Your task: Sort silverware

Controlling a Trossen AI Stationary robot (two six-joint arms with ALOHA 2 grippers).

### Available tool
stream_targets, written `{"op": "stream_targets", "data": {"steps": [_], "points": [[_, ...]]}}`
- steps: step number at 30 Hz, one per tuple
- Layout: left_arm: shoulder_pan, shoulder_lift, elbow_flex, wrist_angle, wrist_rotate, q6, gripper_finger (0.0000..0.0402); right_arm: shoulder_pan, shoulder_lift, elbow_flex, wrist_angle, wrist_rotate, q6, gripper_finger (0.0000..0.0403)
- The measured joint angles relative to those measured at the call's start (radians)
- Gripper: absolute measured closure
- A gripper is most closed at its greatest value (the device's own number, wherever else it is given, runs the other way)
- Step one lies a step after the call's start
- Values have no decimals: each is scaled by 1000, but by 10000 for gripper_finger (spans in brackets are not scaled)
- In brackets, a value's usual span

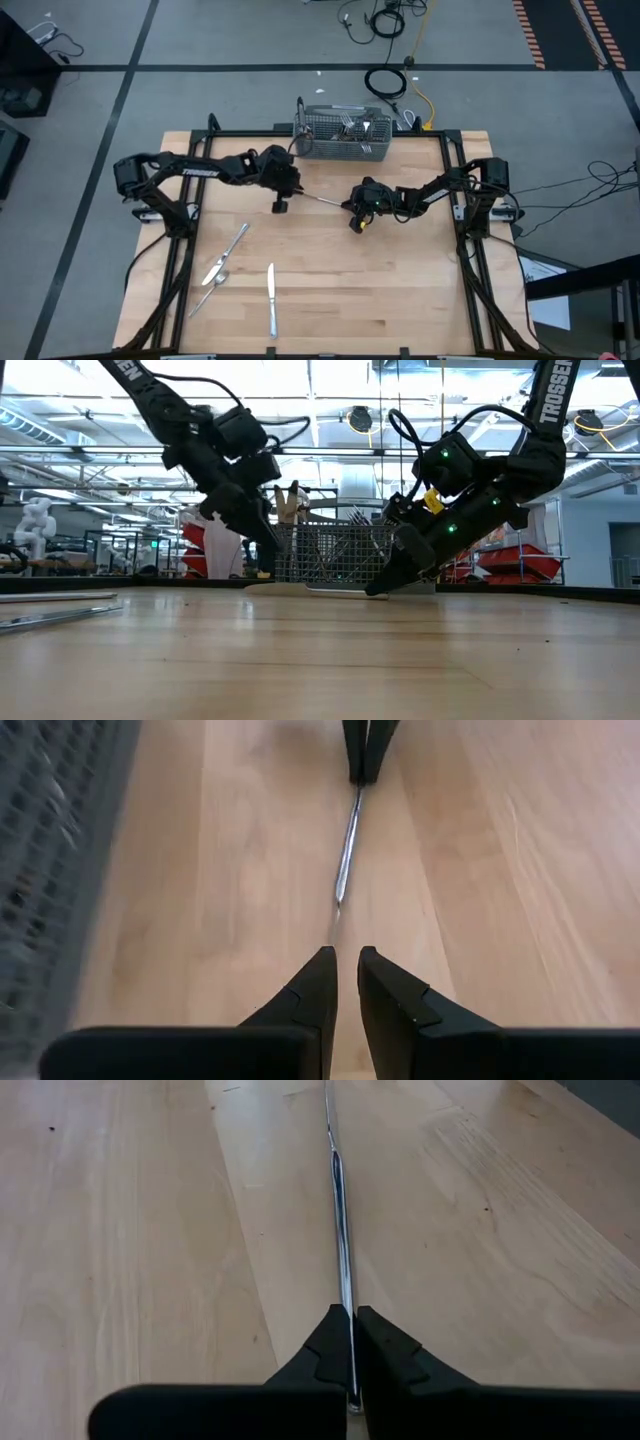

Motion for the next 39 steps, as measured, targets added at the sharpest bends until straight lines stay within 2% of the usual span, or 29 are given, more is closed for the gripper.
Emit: {"op": "stream_targets", "data": {"steps": [7, 12, 13, 16, 19, 23, 27, 39], "points": [[6, 71, 2, -38, 29, -35, 347, 0, 0, 0, 5, -2, 2, 403], [7, 78, 53, -72, 54, -43, 347, 0, 0, 0, 6, -21, 3, 403], [7, 78, 62, -80, 44, -38, 347, 0, 0, 0, 6, -25, 5, 403], [3, 78, 96, -55, -92, -54, 347, 0, 0, 0, 9, -28, 8, 403], [-5, 77, 100, -21, -114, -116, 347, 0, 1, -2, 18, -28, 0, 403], [-15, 78, 99, 6, -121, -118, 347, 0, 1, -2, 22, -27, -3, 403], [-23, 78, 99, 2, -239, -178, 347, 0, 2, -2, 25, -27, -5, 403], [-23, 78, 98, -9, -175, -202, 347, 0, 2, -1, 31, -24, -10, 403]]}}
